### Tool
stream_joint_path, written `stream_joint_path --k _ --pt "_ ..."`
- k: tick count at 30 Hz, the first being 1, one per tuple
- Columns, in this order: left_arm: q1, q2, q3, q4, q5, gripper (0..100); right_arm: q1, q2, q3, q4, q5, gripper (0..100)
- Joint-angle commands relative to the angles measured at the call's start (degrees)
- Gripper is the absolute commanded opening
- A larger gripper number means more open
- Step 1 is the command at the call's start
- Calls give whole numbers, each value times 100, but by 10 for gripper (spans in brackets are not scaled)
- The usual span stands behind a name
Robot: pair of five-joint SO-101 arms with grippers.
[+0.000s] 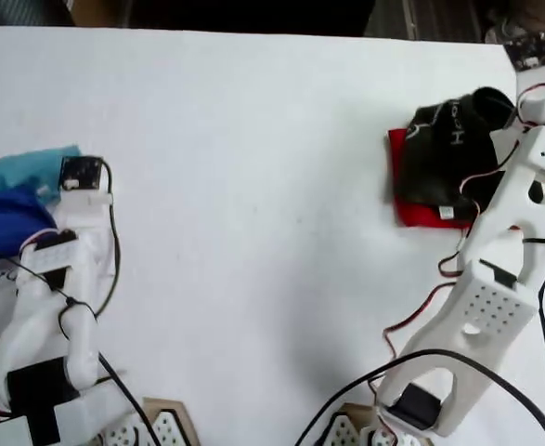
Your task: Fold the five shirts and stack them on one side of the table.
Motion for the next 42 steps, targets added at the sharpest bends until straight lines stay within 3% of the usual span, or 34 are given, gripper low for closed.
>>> stream_joint_path --k 1,5,11,13,18,21,25,32,37,42 --pt "35 -26 -22 -88 70 26 119 338 -659 -127 44 20" --pt "35 -26 -22 -88 70 26 127 760 -1029 -92 9 36" --pt "35 -26 -22 -88 70 26 242 857 -1495 -40 -800 276" --pt "35 -26 -22 -88 70 26 242 857 -1820 66 -1046 310" --pt "35 -26 -22 -88 70 26 -13 848 -2796 831 -1802 285" --pt "35 -26 -22 -88 70 26 -505 901 -3007 1420 -1635 224" --pt "35 -26 -22 -88 70 26 -927 866 -2426 1420 -1380 125" --pt "35 -26 -22 -88 70 26 -1525 848 -554 1420 -1371 122" --pt "35 -26 -22 -88 70 26 -1464 919 79 1332 -1380 122" --pt "35 -26 -22 -88 70 26 -919 910 510 927 -1310 122"
